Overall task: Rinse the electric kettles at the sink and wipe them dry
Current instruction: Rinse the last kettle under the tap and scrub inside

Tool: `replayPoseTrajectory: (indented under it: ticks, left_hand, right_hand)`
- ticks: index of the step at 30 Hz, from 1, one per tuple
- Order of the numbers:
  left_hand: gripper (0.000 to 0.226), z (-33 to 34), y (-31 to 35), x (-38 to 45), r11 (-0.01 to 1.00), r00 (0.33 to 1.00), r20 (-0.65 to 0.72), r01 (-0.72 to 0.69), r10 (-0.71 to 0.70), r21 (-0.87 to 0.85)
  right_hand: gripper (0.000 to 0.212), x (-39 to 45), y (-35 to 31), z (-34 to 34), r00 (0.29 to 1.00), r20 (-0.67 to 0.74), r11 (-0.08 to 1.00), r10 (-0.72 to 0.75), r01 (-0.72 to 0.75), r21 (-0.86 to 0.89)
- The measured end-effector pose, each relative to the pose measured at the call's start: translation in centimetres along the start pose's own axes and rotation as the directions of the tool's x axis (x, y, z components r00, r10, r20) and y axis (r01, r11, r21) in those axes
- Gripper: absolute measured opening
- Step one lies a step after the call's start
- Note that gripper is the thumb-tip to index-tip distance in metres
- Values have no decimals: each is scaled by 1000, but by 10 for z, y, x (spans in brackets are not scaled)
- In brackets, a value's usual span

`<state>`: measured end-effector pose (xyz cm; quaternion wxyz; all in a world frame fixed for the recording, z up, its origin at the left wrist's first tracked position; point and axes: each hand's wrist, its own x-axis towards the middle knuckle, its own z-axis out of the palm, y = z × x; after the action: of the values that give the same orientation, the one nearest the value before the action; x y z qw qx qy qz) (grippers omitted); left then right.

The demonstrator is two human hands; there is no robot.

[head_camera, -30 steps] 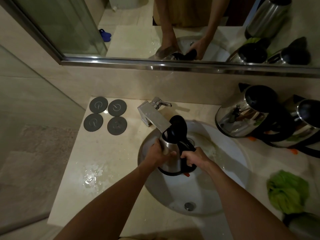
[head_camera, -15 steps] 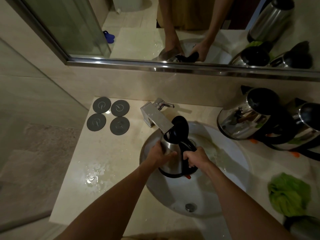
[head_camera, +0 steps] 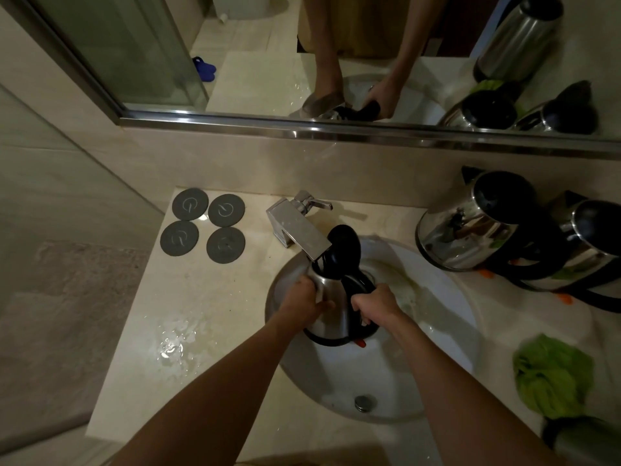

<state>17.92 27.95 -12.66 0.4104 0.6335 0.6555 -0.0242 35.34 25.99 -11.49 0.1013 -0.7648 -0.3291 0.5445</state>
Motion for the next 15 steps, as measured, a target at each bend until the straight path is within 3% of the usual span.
replayPoseTrajectory:
  ticks: [15]
  left_hand:
    - [68, 1, -3, -1, 1000, 1000, 17, -22, 22, -1]
  right_hand:
    - [19, -1, -2, 4, 999, -30, 1000, 17, -17, 7]
